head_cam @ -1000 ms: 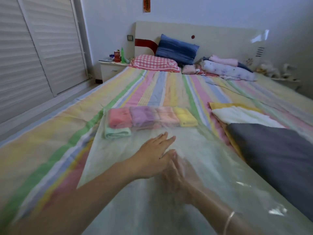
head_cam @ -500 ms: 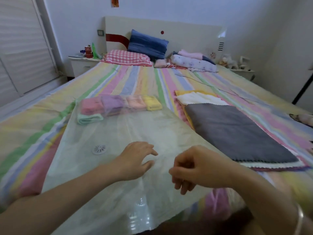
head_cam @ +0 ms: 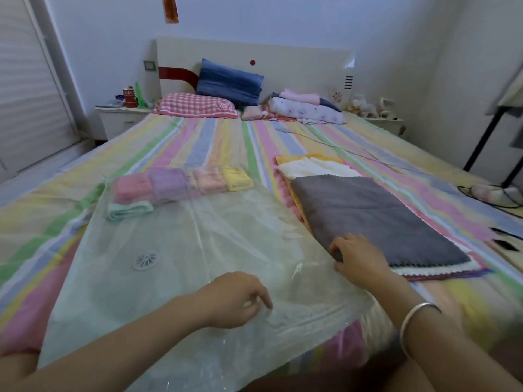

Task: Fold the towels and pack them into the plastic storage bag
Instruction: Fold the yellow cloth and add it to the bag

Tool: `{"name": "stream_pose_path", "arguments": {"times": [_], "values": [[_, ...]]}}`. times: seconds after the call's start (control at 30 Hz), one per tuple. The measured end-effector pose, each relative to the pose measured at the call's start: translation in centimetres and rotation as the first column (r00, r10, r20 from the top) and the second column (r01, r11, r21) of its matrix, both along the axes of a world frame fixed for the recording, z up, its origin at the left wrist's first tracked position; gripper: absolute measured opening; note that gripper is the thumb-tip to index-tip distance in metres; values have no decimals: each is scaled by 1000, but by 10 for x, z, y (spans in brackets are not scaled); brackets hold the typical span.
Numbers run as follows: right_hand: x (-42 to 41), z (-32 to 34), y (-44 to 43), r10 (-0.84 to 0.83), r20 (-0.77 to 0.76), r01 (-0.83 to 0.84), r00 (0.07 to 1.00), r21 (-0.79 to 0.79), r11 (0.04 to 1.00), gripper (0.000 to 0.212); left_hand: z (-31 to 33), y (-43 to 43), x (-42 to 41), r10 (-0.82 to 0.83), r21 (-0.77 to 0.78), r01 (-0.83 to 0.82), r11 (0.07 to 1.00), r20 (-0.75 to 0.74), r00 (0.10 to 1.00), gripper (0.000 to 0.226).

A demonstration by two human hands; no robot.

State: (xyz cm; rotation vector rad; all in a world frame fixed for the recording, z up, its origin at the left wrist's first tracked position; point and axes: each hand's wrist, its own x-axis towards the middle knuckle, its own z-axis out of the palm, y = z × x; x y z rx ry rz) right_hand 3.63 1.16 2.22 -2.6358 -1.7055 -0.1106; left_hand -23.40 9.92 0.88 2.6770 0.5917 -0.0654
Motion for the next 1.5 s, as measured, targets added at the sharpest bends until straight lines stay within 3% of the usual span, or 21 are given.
{"name": "stream_pose_path", "arguments": {"times": [0.27,0.33,0.4,0.5,0.73,0.83,0.9,0.97,1.07,1.13,1.2,1.27,1.37,1.43,1.5], "values": [[23,-9,3,33,-88,-41,996,-92,995,38,-13,4,12,-30,-24,28,999,-67,997,23],[25,-9,6,23,-59,-27,998,-74,997,29,-14,4,12,-28,-29,27,999,-59,998,23],[25,-10,7,0,-12,0,1000,-23,1000,17,-16,5,12,-21,-39,19,999,-46,999,22],[26,-10,8,-74,-38,77,996,76,994,15,-16,7,11,-12,-65,10,998,-23,1000,21],[39,7,12,-185,-392,353,901,416,838,16,-19,14,13,6,-100,-4,995,20,1000,21],[24,29,18,-49,-341,247,939,568,785,14,-16,20,20,83,-126,-68,990,118,990,25],[-1,49,23,61,-264,126,963,635,762,11,-10,27,27,185,-128,-154,980,281,942,38],[-36,68,28,163,-228,27,960,656,754,13,2,36,31,319,-209,-248,946,467,825,59],[-94,75,37,277,-184,-111,943,612,783,15,29,50,27,382,-349,-193,917,628,678,82],[-121,64,43,317,-183,-186,931,508,841,16,42,55,15,382,-407,-135,903,621,685,72],[-136,47,45,337,-199,-225,920,435,872,15,45,57,1,380,-436,-125,891,567,731,47],[-142,31,39,340,-237,-216,910,428,878,17,40,56,-13,388,-470,-125,874,519,762,31],[-140,11,24,351,-313,-195,882,434,879,32,27,51,-22,470,-590,-138,795,456,756,25],[-136,-2,15,356,-168,-252,919,441,861,37,19,49,-21,536,-678,-123,725,442,719,14],[-125,-18,9,320,36,-295,947,494,818,29,16,50,-16,614,-749,-101,655,450,648,13]]}}
